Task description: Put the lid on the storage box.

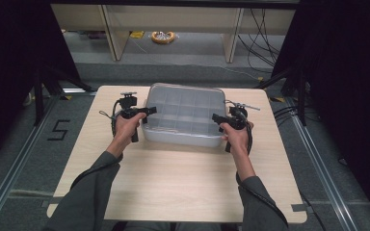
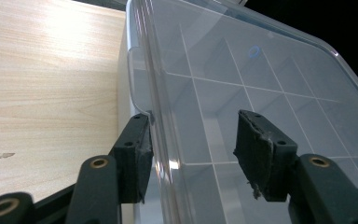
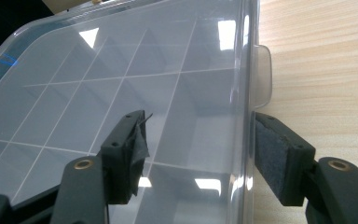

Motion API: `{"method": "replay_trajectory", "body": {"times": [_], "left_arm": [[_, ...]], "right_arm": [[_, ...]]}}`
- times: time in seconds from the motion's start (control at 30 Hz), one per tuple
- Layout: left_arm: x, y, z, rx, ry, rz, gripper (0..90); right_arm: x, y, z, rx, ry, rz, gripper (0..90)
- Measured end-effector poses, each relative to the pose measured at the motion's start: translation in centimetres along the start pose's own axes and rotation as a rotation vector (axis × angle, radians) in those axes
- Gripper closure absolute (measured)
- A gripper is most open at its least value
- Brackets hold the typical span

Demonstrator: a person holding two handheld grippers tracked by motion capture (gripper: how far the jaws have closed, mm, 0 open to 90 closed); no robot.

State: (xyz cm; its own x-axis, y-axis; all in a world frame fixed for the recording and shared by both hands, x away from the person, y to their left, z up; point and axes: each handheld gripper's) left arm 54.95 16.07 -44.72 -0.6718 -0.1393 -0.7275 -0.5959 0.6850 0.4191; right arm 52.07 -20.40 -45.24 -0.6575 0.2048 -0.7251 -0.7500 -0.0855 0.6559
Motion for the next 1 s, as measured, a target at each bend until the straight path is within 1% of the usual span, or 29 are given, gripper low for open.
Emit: {"method": "replay_trajectory", "body": {"times": [0.03, 0.1, 0.13, 0.17, 0.2, 0.23, 0.3, 0.33, 0.37, 0.4, 0.43, 0.47, 0.5, 0.53, 0.57, 0.6, 0.63, 0.67, 0.7, 0.73, 0.77, 0.8, 0.83, 0.87, 0.9, 0.93, 0.97, 1.0], "left_arm": [[0.1, 0.1, 0.0, 0.005, 0.0, -0.003, 46.5], [0.2, 0.1, 0.0, 0.009, 0.002, -0.024, 46.6], [0.3, 0.2, 0.0, 0.003, -0.009, -0.018, 47.0], [0.4, 0.2, -0.1, -0.006, -0.019, -0.02, 47.3], [0.4, 0.2, -0.1, -0.006, -0.019, -0.02, 47.2], [0.5, 0.1, -0.2, -0.007, -0.02, -0.04, 47.1], [0.6, 0.2, -0.1, -0.007, -0.024, -0.037, 47.3], [0.7, 0.2, -0.1, -0.006, -0.018, -0.055, 47.3], [0.9, 0.4, -0.2, -0.045, -0.038, -0.083, 47.2], [0.9, 0.4, -0.2, -0.045, -0.038, -0.083, 47.7], [1.0, 0.4, -0.1, -0.041, -0.065, -0.065, 48.0], [1.0, 0.4, 0.1, -0.032, -0.054, -0.065, 46.8], [0.9, 0.5, 0.2, -0.026, -0.047, -0.061, 47.7], [0.7, 0.6, 0.4, -0.016, -0.032, -0.06, 48.7], [0.7, 0.6, 0.4, -0.016, -0.032, -0.06, 49.5], [0.6, 0.7, 0.6, -0.012, -0.012, -0.062, 49.5], [0.5, 0.7, 0.6, -0.015, -0.01, -0.057, 49.4], [0.5, 0.8, 0.8, -0.025, -0.017, -0.042, 47.1], [0.5, 0.7, 1.1, -0.042, -0.005, -0.032, 46.2], [0.7, 0.6, 1.4, -0.049, 0.007, -0.027, 44.9], [0.7, 0.6, 1.4, -0.049, 0.007, -0.027, 45.2], [0.8, 0.5, 1.7, -0.041, 0.021, -0.019, 45.2], [1.0, 0.4, 2.0, 0.008, 0.071, -0.034, 45.7], [1.1, 0.4, 2.2, 0.038, 0.094, -0.024, 46.3], [1.2, 0.3, 2.0, 0.03, 0.081, -0.026, 46.3], [1.1, 0.4, 2.0, 0.027, 0.077, -0.015, 46.3], [1.1, 0.5, 1.9, 0.026, 0.077, -0.01, 46.5], [1.0, 0.5, 1.9, 0.02, 0.067, -0.001, 46.9]], "right_arm": [[0.0, 0.0, 0.0, -0.001, 0.001, 0.0, 38.8], [0.0, 0.0, -0.1, -0.009, -0.001, -0.002, 38.7], [0.0, -0.1, -0.3, -0.01, 0.01, -0.002, 38.7], [0.0, -0.1, -0.3, -0.01, 0.009, -0.005, 38.7], [0.0, -0.1, -0.3, -0.01, 0.009, -0.005, 38.7], [0.1, -0.1, -0.2, -0.007, 0.009, -0.005, 38.6], [0.1, -0.1, -0.2, -0.007, 0.006, -0.003, 38.5], [0.1, -0.1, -0.2, -0.007, 0.005, -0.003, 38.5], [0.1, -0.1, -0.1, -0.003, 0.011, -0.006, 38.2], [0.1, -0.1, -0.1, -0.003, 0.011, -0.006, 38.2], [0.1, -0.1, 0.0, 0.005, 0.034, -0.007, 38.6], [0.2, -0.2, 0.0, 0.003, 0.023, -0.009, 38.3], [0.2, -0.3, -0.1, 0.01, 0.03, -0.019, 38.2], [0.1, -0.2, 0.0, 0.005, 0.026, -0.016, 38.1], [0.1, -0.2, 0.0, 0.005, 0.026, -0.016, 38.1], [0.1, -0.3, 0.0, 0.008, 0.038, -0.022, 38.1], [0.1, -0.3, 0.0, 0.012, 0.039, -0.023, 38.2], [0.1, -0.1, 0.4, 0.02, 0.02, -0.011, 38.0], [0.0, -0.2, 0.3, 0.02, 0.041, -0.019, 37.9], [0.0, -0.2, 0.3, 0.018, 0.041, -0.021, 38.0], [0.0, -0.2, 0.3, 0.018, 0.041, -0.021, 38.0], [0.0, -0.2, 0.3, 0.012, 0.038, -0.019, 38.0], [0.0, -0.2, 0.2, 0.017, 0.043, -0.021, 37.8], [0.0, -0.1, 0.4, 0.014, 0.043, -0.016, 37.3], [-0.1, -0.2, 0.4, 0.019, 0.054, -0.015, 37.2], [-0.2, -0.1, 0.4, 0.022, 0.055, -0.007, 37.3], [-0.3, 0.0, 0.5, 0.006, 0.061, -0.005, 37.3], [-0.4, 0.0, 0.5, 0.019, 0.075, -0.007, 37.2]]}}
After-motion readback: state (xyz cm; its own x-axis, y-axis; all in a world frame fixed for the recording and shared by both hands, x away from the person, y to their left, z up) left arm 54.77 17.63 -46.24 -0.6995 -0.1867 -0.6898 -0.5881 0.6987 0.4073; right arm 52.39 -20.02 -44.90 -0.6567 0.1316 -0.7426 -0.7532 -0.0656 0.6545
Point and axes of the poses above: each handheld gripper's, and its own axes: y roughly backward along the jaws, x roughly out of its underside, z roughly to its left, and after that the axes turned 15 degrees about x, right-handed
